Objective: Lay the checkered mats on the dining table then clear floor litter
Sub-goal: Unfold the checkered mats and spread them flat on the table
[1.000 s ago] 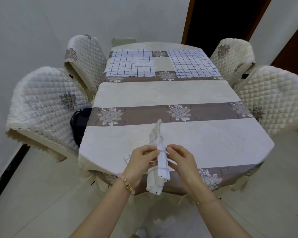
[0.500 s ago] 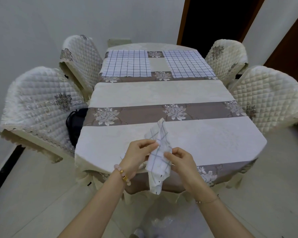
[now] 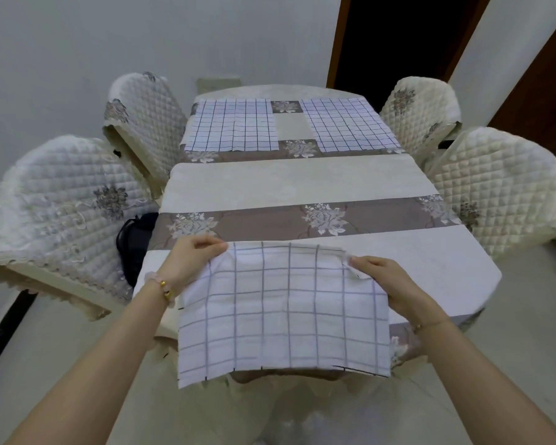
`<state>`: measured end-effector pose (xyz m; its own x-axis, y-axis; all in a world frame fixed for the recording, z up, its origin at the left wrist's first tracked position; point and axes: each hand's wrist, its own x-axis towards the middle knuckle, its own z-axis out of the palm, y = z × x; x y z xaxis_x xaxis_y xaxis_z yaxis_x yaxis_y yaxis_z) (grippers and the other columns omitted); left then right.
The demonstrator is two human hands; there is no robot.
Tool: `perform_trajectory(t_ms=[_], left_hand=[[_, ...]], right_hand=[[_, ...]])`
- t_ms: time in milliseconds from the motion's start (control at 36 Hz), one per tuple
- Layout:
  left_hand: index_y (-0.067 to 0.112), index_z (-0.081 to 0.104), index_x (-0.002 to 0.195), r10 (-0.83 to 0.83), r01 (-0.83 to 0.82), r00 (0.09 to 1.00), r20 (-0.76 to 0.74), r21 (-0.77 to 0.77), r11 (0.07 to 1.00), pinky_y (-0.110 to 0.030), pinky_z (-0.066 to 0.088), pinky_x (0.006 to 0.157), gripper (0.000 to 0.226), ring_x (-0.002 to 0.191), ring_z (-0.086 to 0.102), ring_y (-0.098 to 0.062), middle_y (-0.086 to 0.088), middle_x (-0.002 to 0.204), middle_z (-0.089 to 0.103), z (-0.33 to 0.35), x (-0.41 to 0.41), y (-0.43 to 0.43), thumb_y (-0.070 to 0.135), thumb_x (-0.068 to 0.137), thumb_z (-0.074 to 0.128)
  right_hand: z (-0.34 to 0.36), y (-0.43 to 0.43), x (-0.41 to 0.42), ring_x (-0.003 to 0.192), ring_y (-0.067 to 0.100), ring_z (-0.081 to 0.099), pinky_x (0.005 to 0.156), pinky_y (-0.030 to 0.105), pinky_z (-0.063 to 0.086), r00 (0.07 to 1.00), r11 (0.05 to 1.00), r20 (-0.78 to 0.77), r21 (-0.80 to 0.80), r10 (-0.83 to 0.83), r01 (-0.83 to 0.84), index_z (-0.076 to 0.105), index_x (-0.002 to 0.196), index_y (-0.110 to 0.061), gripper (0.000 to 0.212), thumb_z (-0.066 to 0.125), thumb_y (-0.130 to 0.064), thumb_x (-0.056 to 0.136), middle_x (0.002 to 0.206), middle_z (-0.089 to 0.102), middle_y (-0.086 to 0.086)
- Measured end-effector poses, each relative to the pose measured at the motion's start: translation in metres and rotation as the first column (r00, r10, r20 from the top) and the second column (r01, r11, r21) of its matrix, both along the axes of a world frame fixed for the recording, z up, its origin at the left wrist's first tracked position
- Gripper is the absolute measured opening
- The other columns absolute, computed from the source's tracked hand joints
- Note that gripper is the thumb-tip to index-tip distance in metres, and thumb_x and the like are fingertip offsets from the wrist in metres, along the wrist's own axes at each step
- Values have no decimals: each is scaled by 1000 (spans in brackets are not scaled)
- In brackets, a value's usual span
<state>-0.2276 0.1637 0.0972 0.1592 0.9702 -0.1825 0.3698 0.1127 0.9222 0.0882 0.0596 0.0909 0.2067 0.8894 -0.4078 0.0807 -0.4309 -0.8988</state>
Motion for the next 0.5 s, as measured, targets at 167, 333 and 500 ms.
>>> perform_trajectory(t_ms=[167, 333, 500], left_hand=[[13, 66, 76, -7, 5, 999, -52, -38, 999, -18, 41, 71, 10, 77, 55, -9, 2, 78, 63, -28, 14, 43, 13, 86, 64], [3, 65, 75, 148, -158, 985, -93, -111, 981, -32, 41, 80, 14, 82, 52, -21, -11, 82, 60, -72, 10, 69, 8, 87, 61], [6, 64, 92, 191, -223, 956, -224, -129, 966, -32, 42, 85, 10, 98, 56, -26, -12, 104, 62, -98, -1, 75, 15, 88, 60]], right_hand=[[-25, 36, 19, 100, 26, 64, 91, 39, 51, 986, 988, -113, -108, -123, 111, 66, 113, -5, 39, 59, -36, 89, 115, 67, 11], [-66, 24, 21, 97, 28, 60, 83, 41, 49, 947, 958, -260, -262, -187, 118, 64, 114, -15, 51, 50, -56, 87, 109, 68, 6], [-91, -5, 8, 95, 20, 69, 77, 32, 56, 987, 968, -150, -250, -60, 21, 65, 108, -15, 25, 66, -23, 84, 106, 72, 5]])
